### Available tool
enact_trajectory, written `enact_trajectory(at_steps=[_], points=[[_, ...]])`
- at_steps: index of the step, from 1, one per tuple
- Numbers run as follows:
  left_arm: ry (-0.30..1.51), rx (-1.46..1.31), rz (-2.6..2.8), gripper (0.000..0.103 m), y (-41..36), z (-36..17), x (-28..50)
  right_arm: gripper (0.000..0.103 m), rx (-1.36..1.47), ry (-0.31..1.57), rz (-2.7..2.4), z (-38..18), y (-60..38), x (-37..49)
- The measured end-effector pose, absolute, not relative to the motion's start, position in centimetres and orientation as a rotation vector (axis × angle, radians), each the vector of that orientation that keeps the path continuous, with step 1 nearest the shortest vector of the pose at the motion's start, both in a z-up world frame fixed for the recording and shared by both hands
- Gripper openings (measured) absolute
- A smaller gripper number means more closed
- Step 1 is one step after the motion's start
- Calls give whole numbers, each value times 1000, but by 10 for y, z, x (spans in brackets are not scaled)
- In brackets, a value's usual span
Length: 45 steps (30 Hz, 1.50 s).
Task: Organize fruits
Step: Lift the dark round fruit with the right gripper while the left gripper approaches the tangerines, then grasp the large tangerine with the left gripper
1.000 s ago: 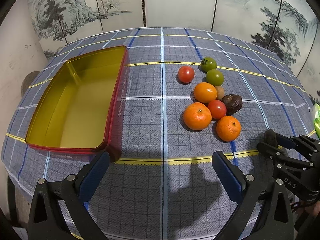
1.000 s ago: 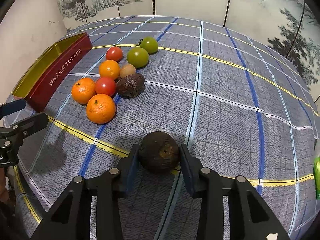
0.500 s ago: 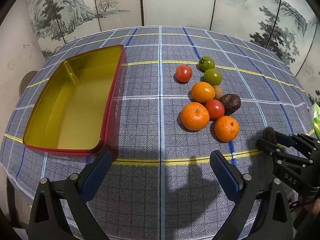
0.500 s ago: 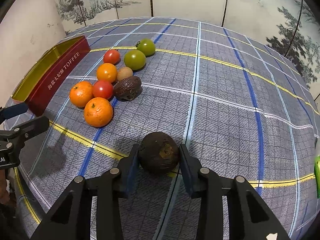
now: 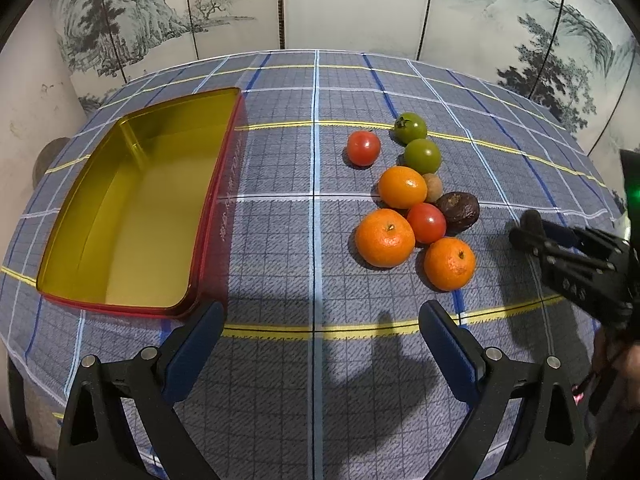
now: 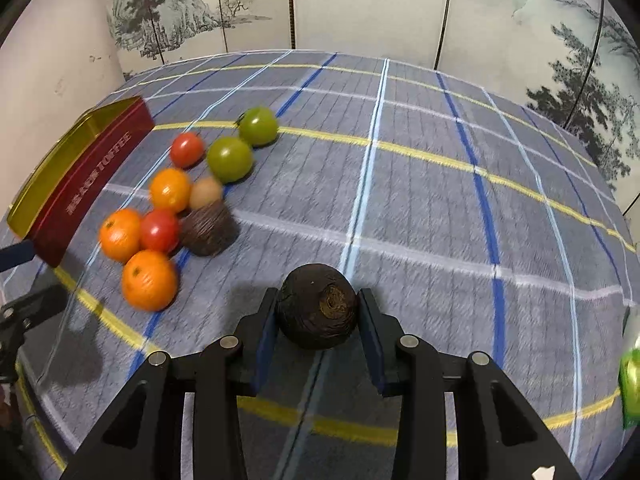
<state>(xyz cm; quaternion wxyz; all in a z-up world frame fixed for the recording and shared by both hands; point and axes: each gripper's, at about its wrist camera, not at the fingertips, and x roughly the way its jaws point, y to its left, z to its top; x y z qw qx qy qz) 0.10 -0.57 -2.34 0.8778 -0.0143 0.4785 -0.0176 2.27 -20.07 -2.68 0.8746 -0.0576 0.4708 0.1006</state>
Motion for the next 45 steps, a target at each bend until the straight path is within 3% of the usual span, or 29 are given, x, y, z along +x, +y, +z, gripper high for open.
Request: enact_trajectory(at_steps=[30, 39, 45], points=[[1052, -39, -166, 67, -26, -37, 57, 36, -95, 910, 166, -36, -224, 68], [1082, -60, -215, 44, -31, -45, 65, 36, -95, 910, 166, -36, -224, 67], [1075, -61, -218, 42, -31, -44, 61, 36, -96, 910, 165, -36, -224, 67]])
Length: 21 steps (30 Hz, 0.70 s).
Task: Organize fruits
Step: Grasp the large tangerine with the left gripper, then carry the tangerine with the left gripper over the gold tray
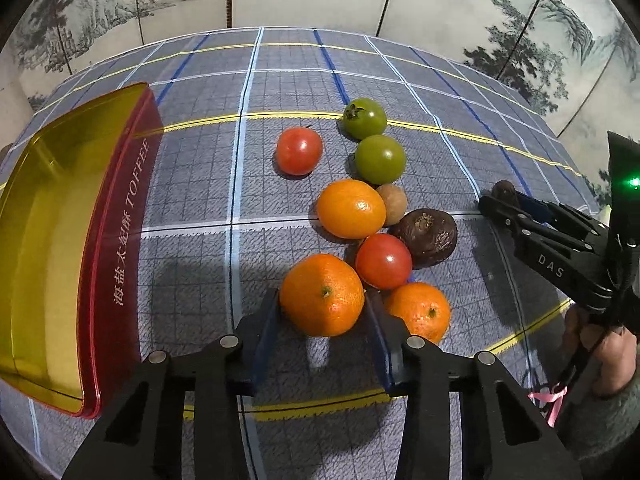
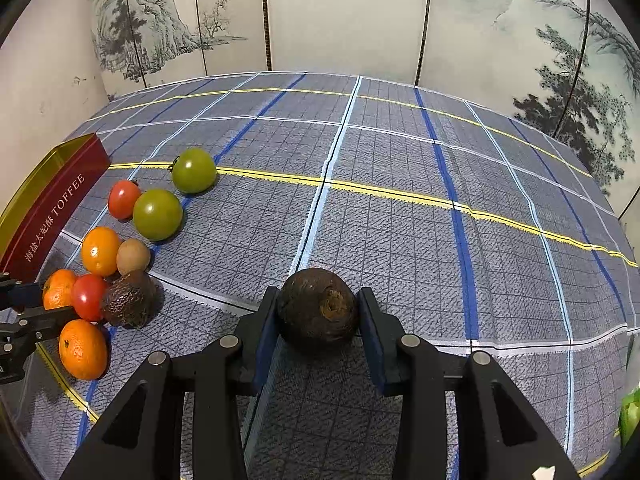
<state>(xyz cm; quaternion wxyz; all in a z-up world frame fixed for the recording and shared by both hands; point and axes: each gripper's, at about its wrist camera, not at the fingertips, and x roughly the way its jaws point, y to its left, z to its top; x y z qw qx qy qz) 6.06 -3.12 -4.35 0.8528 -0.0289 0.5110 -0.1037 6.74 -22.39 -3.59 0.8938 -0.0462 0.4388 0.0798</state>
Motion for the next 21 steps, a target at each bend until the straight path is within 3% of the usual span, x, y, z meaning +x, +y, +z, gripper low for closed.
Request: enact_trajectory(at_steps=[21], points=[[942, -87, -71, 42, 44, 16, 55, 36, -95, 910, 165, -36, -224, 67]])
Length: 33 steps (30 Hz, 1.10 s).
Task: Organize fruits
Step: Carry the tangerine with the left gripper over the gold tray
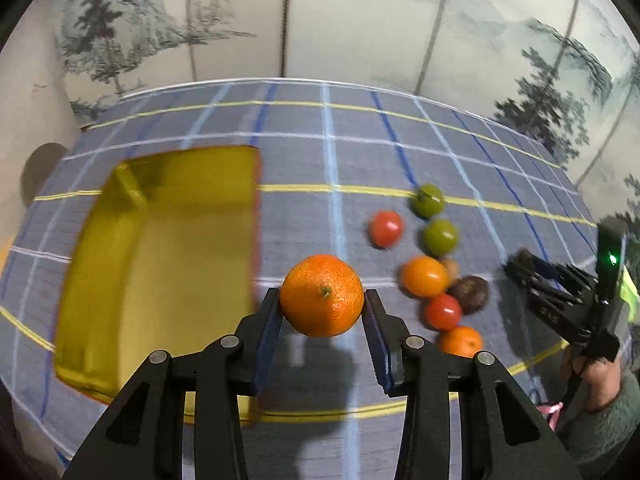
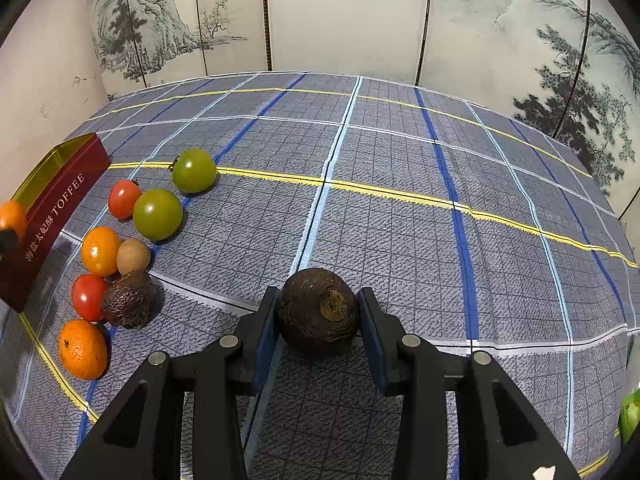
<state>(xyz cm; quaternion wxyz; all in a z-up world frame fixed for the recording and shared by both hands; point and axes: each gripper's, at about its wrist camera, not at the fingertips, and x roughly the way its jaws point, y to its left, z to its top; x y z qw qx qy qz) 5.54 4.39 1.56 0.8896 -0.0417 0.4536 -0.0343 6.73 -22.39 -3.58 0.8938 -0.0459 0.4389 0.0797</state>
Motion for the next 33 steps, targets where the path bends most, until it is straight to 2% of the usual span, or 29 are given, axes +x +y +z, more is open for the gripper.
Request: enact_trajectory(at_steps=[13, 33], points=[[986, -120, 165, 42, 157, -7, 58, 36, -95, 910, 165, -36, -224, 67], [1068, -63, 204, 42, 178, -40, 51, 36, -96, 910, 164, -36, -223, 67]])
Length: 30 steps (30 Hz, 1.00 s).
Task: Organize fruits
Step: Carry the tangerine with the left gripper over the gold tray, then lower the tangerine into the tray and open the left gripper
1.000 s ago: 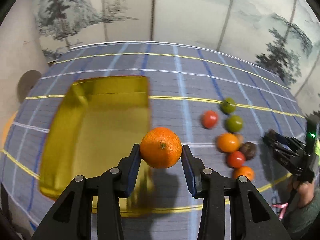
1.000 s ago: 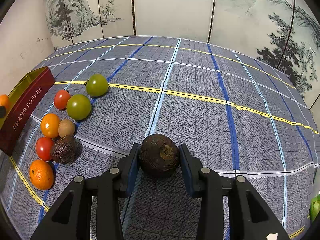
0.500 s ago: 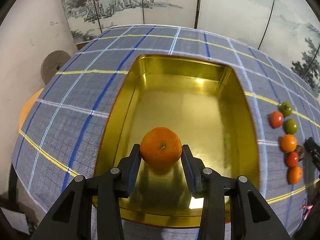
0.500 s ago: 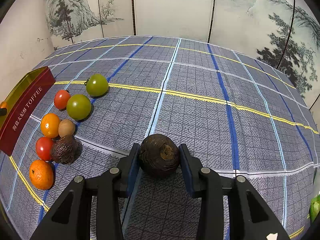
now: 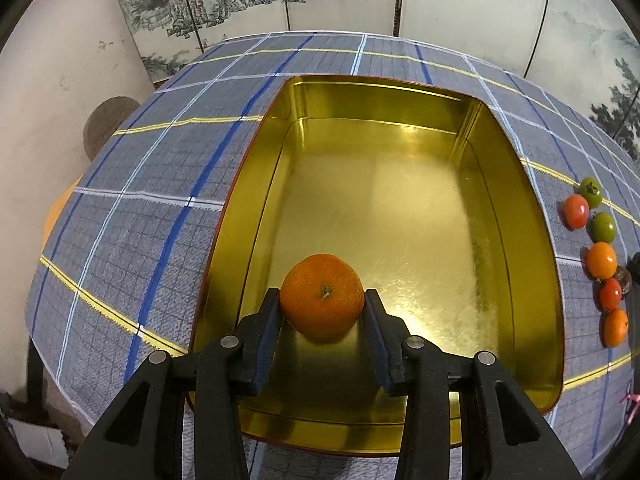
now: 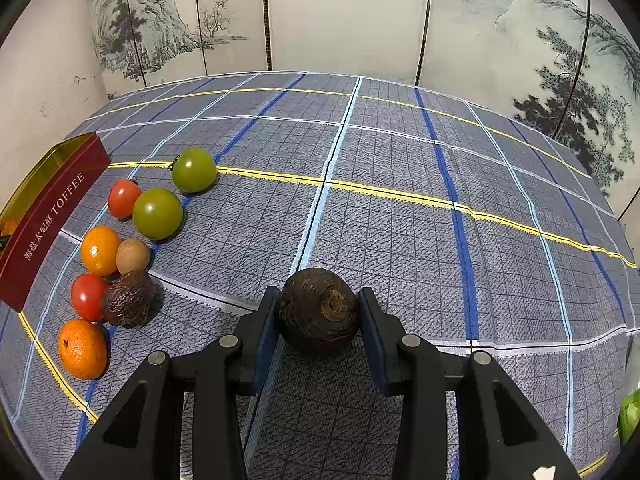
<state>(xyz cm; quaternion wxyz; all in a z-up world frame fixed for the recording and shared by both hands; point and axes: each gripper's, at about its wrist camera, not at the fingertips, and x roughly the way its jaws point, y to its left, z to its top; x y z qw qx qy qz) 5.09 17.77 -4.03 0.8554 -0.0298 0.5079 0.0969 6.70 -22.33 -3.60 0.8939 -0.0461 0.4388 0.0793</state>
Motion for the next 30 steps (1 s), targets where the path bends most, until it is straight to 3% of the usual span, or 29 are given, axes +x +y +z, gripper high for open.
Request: enact_trajectory(at_steps=[20, 24, 30], points=[[1079, -13, 217, 44, 173, -44, 53, 36, -96, 910, 164, -36, -223, 67], [1070, -8, 222, 55, 175, -42, 51, 36, -96, 910, 164, -36, -223, 67], [1049, -9, 221, 58, 176, -36, 49, 35, -97, 909, 163, -36, -223, 67]])
